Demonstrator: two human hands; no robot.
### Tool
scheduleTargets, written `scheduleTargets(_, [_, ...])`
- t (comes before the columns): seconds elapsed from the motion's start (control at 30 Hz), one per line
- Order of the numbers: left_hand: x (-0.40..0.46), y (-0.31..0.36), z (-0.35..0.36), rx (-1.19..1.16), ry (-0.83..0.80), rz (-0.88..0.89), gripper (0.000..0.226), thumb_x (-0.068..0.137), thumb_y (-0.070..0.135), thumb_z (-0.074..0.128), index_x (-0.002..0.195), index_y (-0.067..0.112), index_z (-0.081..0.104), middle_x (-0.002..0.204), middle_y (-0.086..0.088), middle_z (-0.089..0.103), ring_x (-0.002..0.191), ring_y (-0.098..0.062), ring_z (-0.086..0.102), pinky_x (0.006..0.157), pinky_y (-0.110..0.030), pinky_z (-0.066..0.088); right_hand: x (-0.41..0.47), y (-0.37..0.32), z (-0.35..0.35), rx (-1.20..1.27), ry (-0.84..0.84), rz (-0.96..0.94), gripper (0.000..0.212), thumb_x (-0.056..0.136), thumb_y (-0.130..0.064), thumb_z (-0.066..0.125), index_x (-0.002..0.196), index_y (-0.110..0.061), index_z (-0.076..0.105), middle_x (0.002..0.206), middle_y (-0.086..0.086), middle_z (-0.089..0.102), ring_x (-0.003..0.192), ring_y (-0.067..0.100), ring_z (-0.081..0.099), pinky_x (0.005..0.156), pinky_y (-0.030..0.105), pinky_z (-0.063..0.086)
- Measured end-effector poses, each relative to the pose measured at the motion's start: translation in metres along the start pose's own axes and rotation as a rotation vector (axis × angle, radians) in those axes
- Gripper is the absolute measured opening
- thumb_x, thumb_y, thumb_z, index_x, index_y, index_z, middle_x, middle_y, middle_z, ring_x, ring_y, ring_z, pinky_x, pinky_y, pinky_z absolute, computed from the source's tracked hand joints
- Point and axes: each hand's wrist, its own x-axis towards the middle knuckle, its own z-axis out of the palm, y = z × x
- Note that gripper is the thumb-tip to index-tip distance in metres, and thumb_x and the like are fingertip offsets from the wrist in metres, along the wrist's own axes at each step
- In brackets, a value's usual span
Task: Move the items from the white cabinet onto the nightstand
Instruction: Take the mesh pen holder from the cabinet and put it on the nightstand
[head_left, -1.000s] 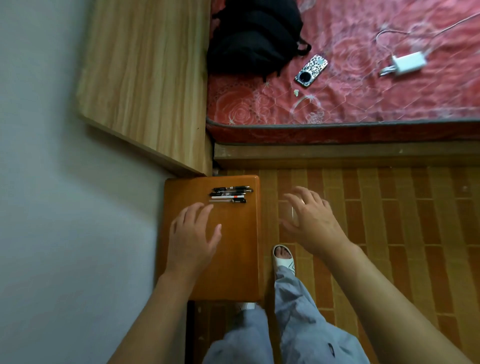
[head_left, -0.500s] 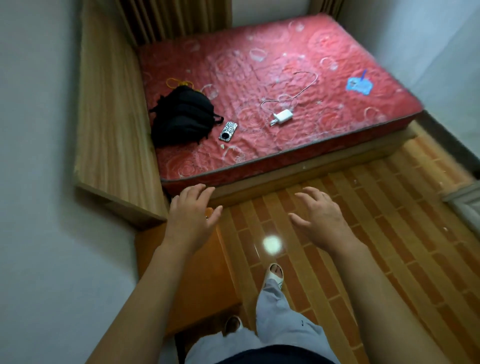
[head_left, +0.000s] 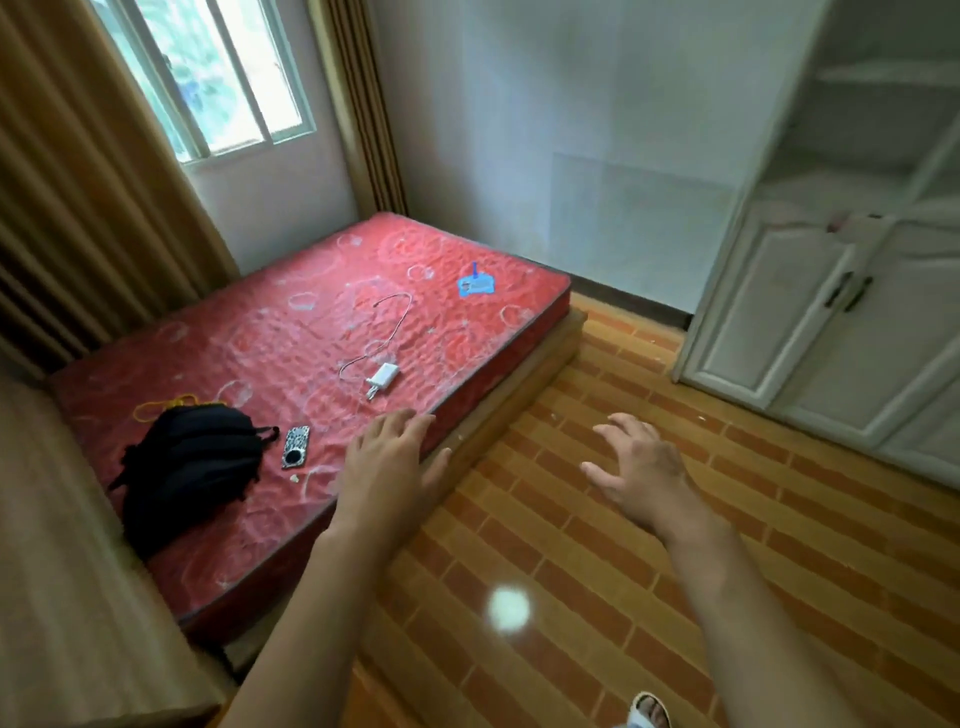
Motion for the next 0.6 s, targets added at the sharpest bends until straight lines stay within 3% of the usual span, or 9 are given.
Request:
scheduleTargets(0.17, [0.061,0.075,0.003,-0.043,0.008,0.121,0.07,0.091,0.065,0.033,0.142,0.025,0.058,0.146,0.0,0.055,0.137,-0.025,0.047,0.112,-0.049,0.039,0.011,0.065,-0.042,0.048,0.079,0.114,0.062,0.099,-0.054,0.056,0.153,-0.026,0.046,0.161,-0.002,0.036,0.147,0.021,0.034,0.119,0.043,0.033])
scheduleTargets(0.37, [0.136,0.181,0.027,-0.07,-0.03,0.233,0.051,0.099,0.055,0.051,0.144,0.031,0.053,0.149,0.003,0.052,0.137,-0.023,0.045,0.111,-0.049,0.041,0.034,0.165,-0.104,0.051,0.128,0.206,0.061,0.098,-0.055,0.056,0.151,-0.026,0.047,0.16,-0.003,0.039,0.146,0.021,0.037,0.119,0.044,0.034])
scheduleTargets(0.6, [0.224,0.321,0.052,-0.175,-0.002,0.318,0.048,0.101,0.051,0.05,0.145,0.032,0.052,0.152,0.006,0.049,0.14,-0.02,0.041,0.114,-0.046,0.037,0.073,0.282,-0.181,-0.017,0.169,0.295,0.057,0.098,-0.052,0.058,0.148,-0.026,0.051,0.156,-0.003,0.044,0.141,0.021,0.042,0.116,0.044,0.038])
